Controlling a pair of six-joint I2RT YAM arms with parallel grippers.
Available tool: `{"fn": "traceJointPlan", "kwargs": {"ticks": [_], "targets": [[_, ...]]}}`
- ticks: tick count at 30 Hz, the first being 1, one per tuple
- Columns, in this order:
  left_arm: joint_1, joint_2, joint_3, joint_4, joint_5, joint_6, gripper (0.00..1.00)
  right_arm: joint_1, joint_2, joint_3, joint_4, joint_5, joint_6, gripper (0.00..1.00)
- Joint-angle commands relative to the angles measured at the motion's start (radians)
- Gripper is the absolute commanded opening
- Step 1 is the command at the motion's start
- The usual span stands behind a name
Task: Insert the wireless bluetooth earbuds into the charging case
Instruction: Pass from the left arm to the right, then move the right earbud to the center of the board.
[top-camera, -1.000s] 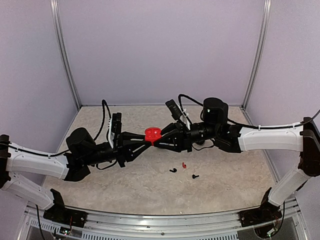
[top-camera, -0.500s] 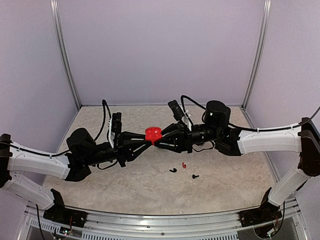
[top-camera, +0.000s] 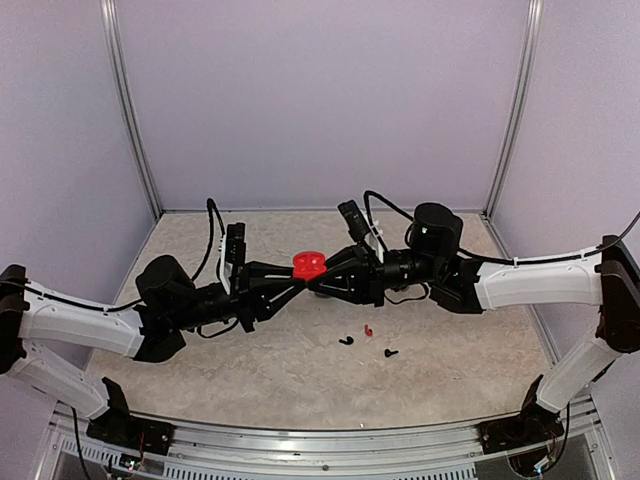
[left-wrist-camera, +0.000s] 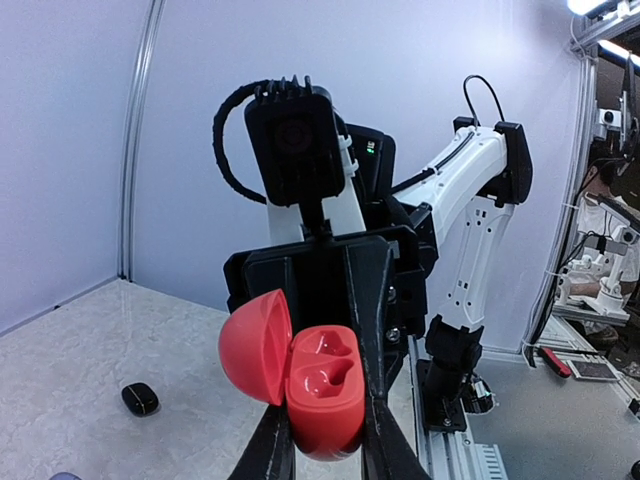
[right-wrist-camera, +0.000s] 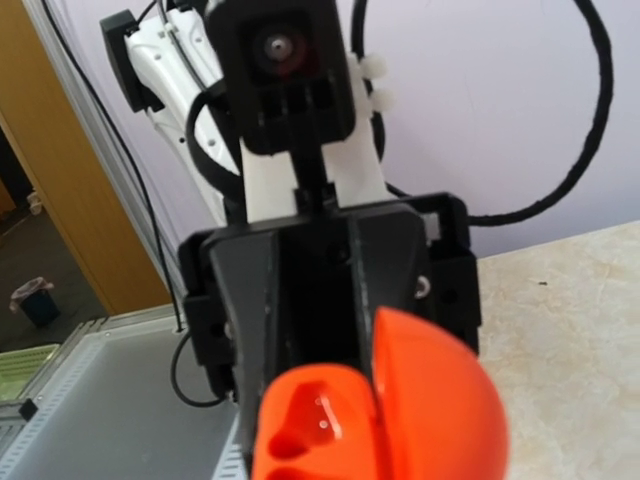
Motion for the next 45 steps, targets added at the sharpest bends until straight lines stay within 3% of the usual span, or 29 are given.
{"fn": "traceJointPlan", "kwargs": {"ticks": [1,6,11,16,19,24,33,45], "targets": [[0.002,0.011,0.038,-0.009,-0.027,0.008,0.2,0.015,-0.013,-0.01,-0.001,-0.01,-0.017,0.19],[0.02,-0.03,0.035,-0.132,-0.059,0.008,0.5,0.005,-0.046,-0.021,-0.052,0.01,-0.049,0.13],[0.096,-0.146,-0.005,-0.32,-0.166,-0.032,0.61,-0.036,-0.095,-0.038,-0.14,0.041,-0.091,0.11],[0.226,-0.233,0.033,-0.696,-0.402,-0.039,0.69,-0.087,-0.141,-0.064,-0.257,0.08,-0.137,0.11],[0.351,-0.209,0.097,-0.886,-0.477,-0.068,0.66,-0.106,-0.161,-0.07,-0.324,0.1,-0.169,0.1],[0.471,-0.092,0.221,-1.045,-0.436,-0.051,0.62,-0.113,-0.18,-0.068,-0.412,0.133,-0.223,0.1],[0.487,0.24,0.537,-1.348,-0.45,0.06,0.54,-0.121,-0.184,-0.081,-0.427,0.119,-0.234,0.1],[0.5,0.487,0.656,-1.401,-0.422,0.094,0.5,-0.134,-0.205,-0.115,-0.41,0.109,-0.234,0.1]]}}
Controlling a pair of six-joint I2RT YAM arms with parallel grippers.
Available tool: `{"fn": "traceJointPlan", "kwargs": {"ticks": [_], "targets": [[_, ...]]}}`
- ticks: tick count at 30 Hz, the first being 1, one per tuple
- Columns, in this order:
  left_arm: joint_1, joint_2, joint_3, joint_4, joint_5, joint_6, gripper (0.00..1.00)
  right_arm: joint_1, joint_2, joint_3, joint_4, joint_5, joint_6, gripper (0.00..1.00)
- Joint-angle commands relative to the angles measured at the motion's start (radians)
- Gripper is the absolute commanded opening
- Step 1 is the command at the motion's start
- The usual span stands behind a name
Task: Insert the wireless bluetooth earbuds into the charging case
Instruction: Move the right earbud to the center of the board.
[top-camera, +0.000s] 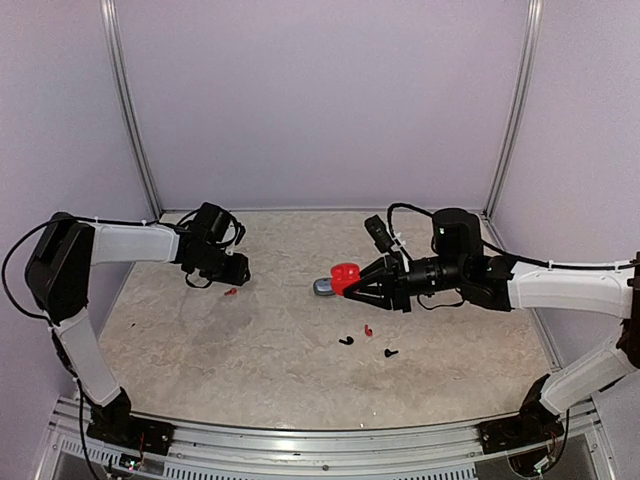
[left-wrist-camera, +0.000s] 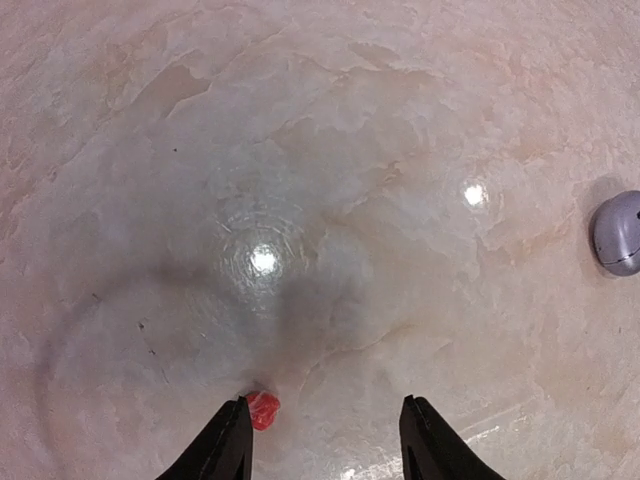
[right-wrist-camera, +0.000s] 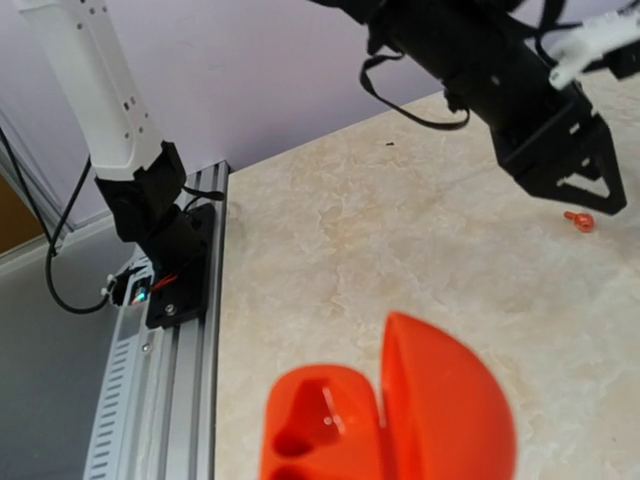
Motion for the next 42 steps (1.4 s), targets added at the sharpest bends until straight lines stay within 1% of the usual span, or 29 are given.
{"fn": "traceJointPlan", "kwargs": {"ticks": [1,7,18,24,35,39,42], "targets": [[0.008,0.066,0.055,-0.048,-0.001,0.034,0.49,-0.014,-0.032,-0.028,0.01,-0.011,-0.01,0.1],[0.009,0.138,0.096,-0.083,-0.024,0.056,0.42,-0.014,-0.045,-0.039,0.013,-0.017,-0.019,0.1],[0.006,0.205,0.114,-0.118,-0.097,0.085,0.39,-0.015,-0.054,-0.043,0.017,-0.042,-0.032,0.1],[-0.004,0.187,0.097,-0.113,-0.142,0.083,0.44,-0.016,-0.053,-0.045,0.021,-0.054,-0.032,0.1],[-0.005,0.132,0.103,-0.213,-0.18,0.095,0.42,-0.016,-0.052,-0.046,0.022,-0.059,-0.031,0.1],[-0.005,0.158,0.117,-0.24,-0.174,0.115,0.42,-0.016,-0.046,-0.045,0.028,-0.062,-0.028,0.1],[-0.009,0.185,0.125,-0.247,-0.167,0.123,0.39,-0.016,-0.047,-0.046,0.03,-0.062,-0.027,0.1]]}}
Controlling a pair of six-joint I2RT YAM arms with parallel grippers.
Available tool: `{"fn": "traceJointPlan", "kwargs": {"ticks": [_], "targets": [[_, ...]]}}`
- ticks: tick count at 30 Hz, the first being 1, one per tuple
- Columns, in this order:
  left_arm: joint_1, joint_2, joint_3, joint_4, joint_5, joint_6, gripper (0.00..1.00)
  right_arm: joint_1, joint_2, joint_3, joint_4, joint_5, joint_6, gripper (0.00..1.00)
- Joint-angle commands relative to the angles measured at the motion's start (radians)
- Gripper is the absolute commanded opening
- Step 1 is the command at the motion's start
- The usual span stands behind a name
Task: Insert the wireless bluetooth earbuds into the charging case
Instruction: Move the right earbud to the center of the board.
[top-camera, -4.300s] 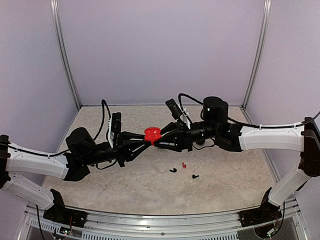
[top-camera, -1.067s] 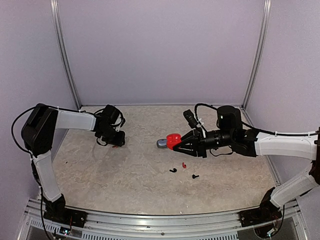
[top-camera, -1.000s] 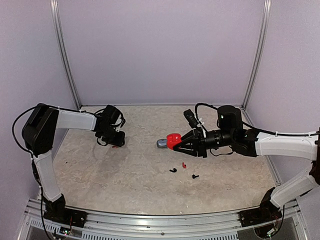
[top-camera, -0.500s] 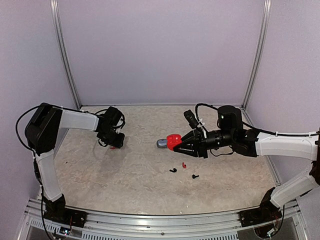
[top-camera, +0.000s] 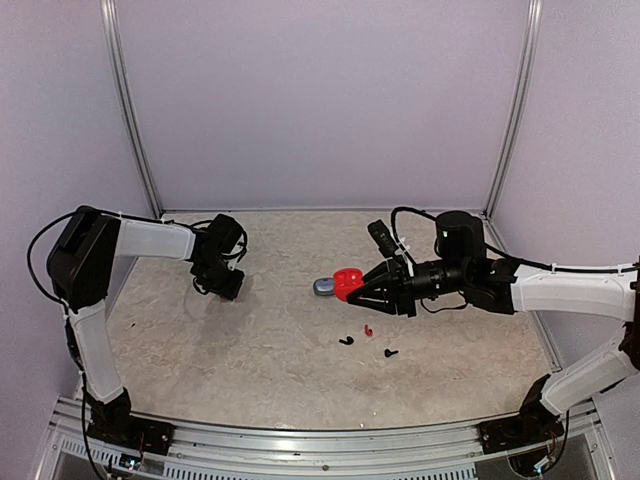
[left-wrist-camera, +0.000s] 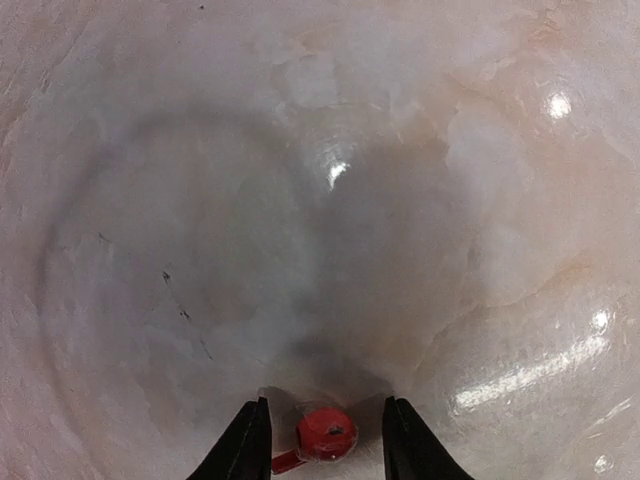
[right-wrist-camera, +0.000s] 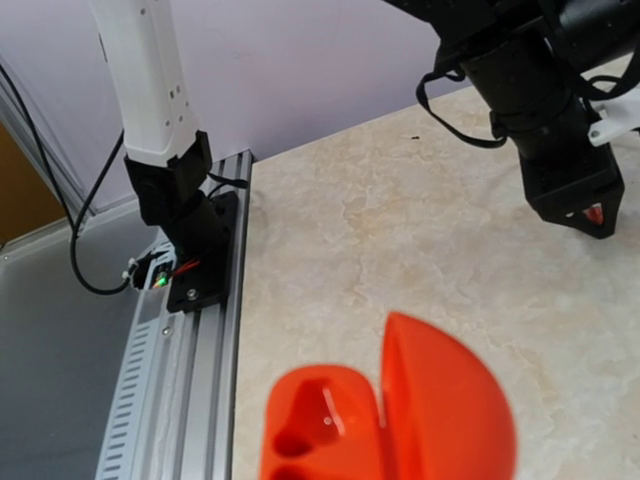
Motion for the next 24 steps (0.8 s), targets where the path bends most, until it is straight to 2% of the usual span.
{"fn": "traceJointPlan", "kwargs": {"ticks": [1,7,14,18,21,24], "targets": [[-0.005,0.027,0.025,-0.045,-0.007,0.03,0.37,-0.01,-0.021,-0.012,0.027,-0.016,-0.004,0.1],[-0.005,0.038,0.027,-0.049,0.018,0.032,0.29,-0.01,-0.024,-0.01,0.023,-0.014,-0.005,0.1],[-0.04,-0.036,-0.035,0.009,0.177,-0.035,0.2,-0.011,-0.025,-0.009,0.02,-0.012,-0.006,0.1],[-0.13,-0.112,-0.103,0.072,0.312,-0.08,0.17,-0.011,-0.031,-0.012,0.015,-0.008,-0.008,0.1],[-0.237,-0.132,-0.138,0.133,0.392,-0.15,0.17,-0.011,-0.03,-0.015,0.019,-0.008,-0.005,0.1],[-0.332,-0.13,-0.147,0.184,0.412,-0.238,0.18,-0.012,-0.032,-0.021,0.025,-0.007,0.003,0.1]]}}
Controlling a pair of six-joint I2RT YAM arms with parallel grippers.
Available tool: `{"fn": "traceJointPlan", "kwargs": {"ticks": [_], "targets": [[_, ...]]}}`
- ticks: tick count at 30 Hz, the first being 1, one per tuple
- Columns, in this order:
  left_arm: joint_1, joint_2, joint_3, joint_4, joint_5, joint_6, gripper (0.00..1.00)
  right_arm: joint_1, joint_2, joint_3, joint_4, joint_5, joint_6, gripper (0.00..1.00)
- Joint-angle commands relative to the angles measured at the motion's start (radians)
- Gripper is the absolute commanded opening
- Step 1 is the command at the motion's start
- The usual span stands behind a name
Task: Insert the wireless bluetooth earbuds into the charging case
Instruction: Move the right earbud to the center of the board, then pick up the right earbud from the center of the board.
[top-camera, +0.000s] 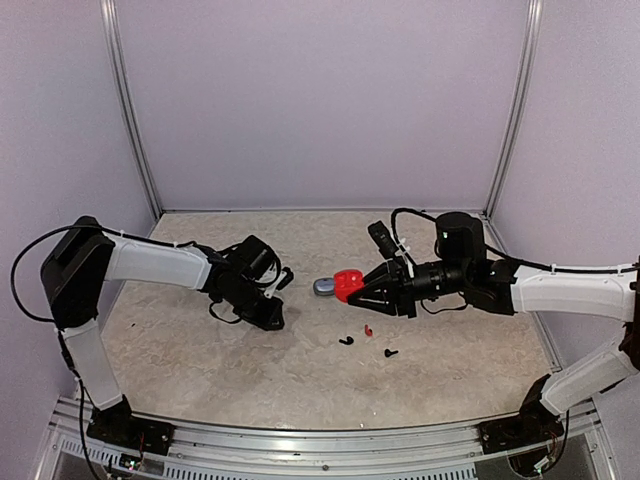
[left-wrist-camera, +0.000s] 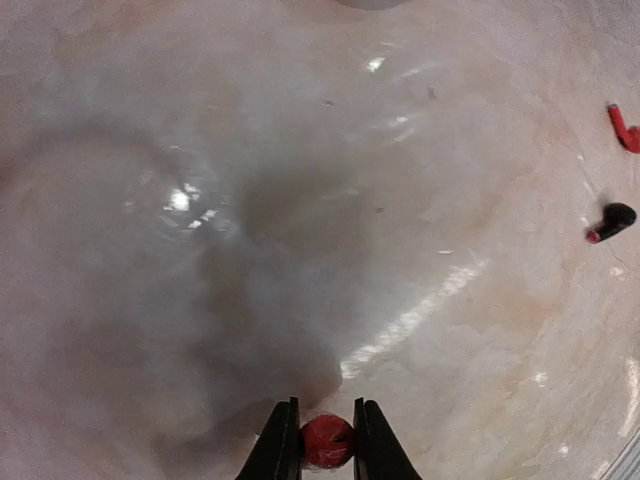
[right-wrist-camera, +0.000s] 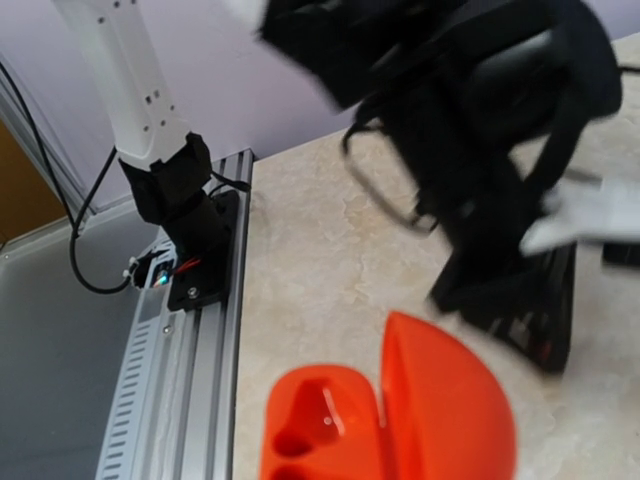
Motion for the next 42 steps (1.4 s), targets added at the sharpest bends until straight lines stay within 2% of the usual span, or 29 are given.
{"fn": "traceJointPlan", "kwargs": {"ticks": [1,9,13,15,17,22,27,29,33,42], "targets": [[-0.116,-0.025,-0.023,0.107,0.103,-0.153,0.2,-0.014,-0.034,-0.018,0.02,-0.004,0.005,0.1],[-0.202,-0.025,-0.128,0.27,0.052,-0.506,0.21,-0.015,-0.055,-0.027,0.015,0.011,0.009,0.1],[-0.228,-0.012,-0.125,0.238,-0.006,-0.555,0.25,-0.016,-0.062,-0.029,0.013,0.012,0.006,0.1],[-0.23,-0.01,-0.122,0.214,-0.028,-0.568,0.29,-0.017,-0.066,-0.031,0.012,0.014,0.005,0.1],[-0.24,-0.009,-0.101,0.172,-0.059,-0.556,0.4,-0.017,-0.07,-0.034,0.012,0.015,0.005,0.1],[-0.256,0.015,0.015,0.014,-0.12,-0.409,0.49,-0.02,-0.078,-0.042,0.01,0.012,0.002,0.1],[-0.274,0.058,0.165,-0.172,-0.158,-0.167,0.51,-0.021,-0.095,-0.052,0.004,0.018,-0.001,0.1],[-0.275,0.071,0.212,-0.227,-0.16,-0.083,0.51,-0.022,-0.104,-0.056,0.0,0.021,-0.002,0.1],[-0.279,0.091,0.28,-0.326,-0.077,0.09,0.51,-0.023,-0.128,-0.069,-0.003,0.021,-0.001,0.1],[-0.334,0.172,0.381,-0.423,-0.123,0.318,0.42,-0.023,-0.181,-0.084,-0.028,0.023,-0.002,0.1]]}}
